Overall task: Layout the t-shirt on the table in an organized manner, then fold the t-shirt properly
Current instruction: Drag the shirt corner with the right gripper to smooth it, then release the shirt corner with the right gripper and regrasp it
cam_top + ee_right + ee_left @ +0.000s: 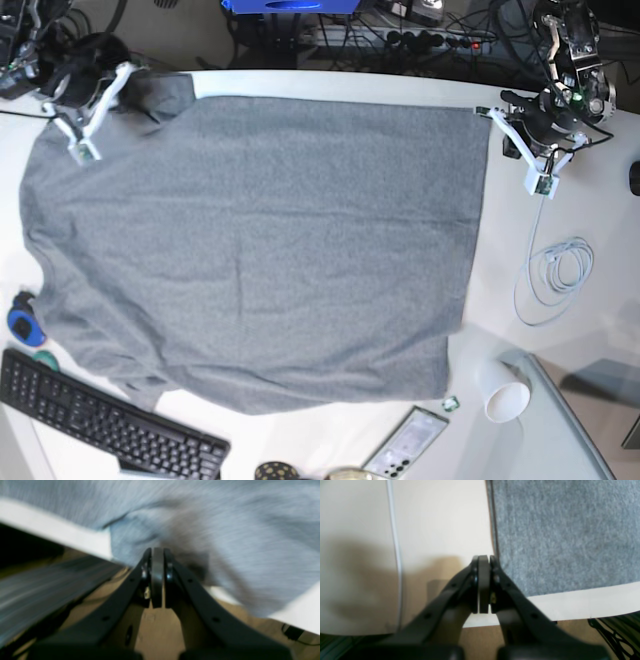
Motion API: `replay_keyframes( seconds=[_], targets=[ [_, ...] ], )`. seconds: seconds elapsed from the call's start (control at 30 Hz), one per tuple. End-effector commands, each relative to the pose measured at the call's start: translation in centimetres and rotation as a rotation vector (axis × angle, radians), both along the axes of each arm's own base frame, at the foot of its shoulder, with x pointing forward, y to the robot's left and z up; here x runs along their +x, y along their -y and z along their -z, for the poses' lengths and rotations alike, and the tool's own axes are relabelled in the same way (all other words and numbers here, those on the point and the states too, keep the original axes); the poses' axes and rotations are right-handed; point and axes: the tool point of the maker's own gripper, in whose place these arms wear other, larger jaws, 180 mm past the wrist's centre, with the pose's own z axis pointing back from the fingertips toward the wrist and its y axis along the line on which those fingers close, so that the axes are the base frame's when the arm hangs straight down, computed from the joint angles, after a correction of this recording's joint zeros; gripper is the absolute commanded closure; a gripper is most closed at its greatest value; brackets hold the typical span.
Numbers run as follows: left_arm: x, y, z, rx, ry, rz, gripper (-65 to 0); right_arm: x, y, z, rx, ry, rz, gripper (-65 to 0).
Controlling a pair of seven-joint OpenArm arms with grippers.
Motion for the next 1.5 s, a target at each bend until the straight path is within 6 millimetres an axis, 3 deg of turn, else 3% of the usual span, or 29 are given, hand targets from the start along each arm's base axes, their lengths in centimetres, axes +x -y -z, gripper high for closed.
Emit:
replay_keyframes(
  seconds=[0.0, 0.13, 0.43, 0.53, 0.67, 0.83, 1.1, 1.23, 1.37, 1.47],
  targets=[
    [0.8, -0.6, -0.9, 0.015, 0.036, 0.0, 0.0, 0.8, -0.1, -0.6, 0.008, 0.037, -0.005, -1.5],
    [0.8, -0.6, -0.9, 0.015, 0.036, 0.0, 0.0, 1.0, -0.9, 0.5, 0.039, 0.01, -0.007, -1.5],
    [0.7, -0.6, -0.8, 0.015, 0.033, 0.0, 0.0, 1.3, -0.7, 3.0, 0.087, -0.023, 0.05, -1.5],
    [0.7, -0.6, -0.8, 0.015, 0.033, 0.0, 0.0, 0.6, -0.5, 4.0, 0.098, -0.049, 0.066, -1.5],
    [0.7, -0.6, -0.8, 0.015, 0.033, 0.0, 0.0, -1.9, -0.6, 4.7, 0.101, -0.107, 0.066, -1.5],
    [0.8, -0.6, -0.9, 0.015, 0.036, 0.0, 0.0, -3.5, -0.6, 4.2, 0.088, -0.11, 0.052, -1.4],
    [0.8, -0.7, -0.9, 0.017, 0.036, 0.001, 0.0, -2.8, 0.1, 1.5, 0.018, -0.082, -0.018, -1.4],
    [0.6, -1.5, -1.1, 0.038, 0.029, 0.007, 0.0, -1.3, 3.1, -1.4, -0.067, 0.012, 0.03, -2.1],
    [0.3, -4.0, -1.9, 0.058, 0.05, -0.07, 0.0, 1.0, 9.4, -2.9, -0.143, 0.088, 0.226, -3.9],
    [0.0, -5.3, -1.9, 0.062, 0.051, -0.112, 0.0, 1.7, 12.3, -2.4, -0.134, 0.093, 0.351, -17.1]
  ],
)
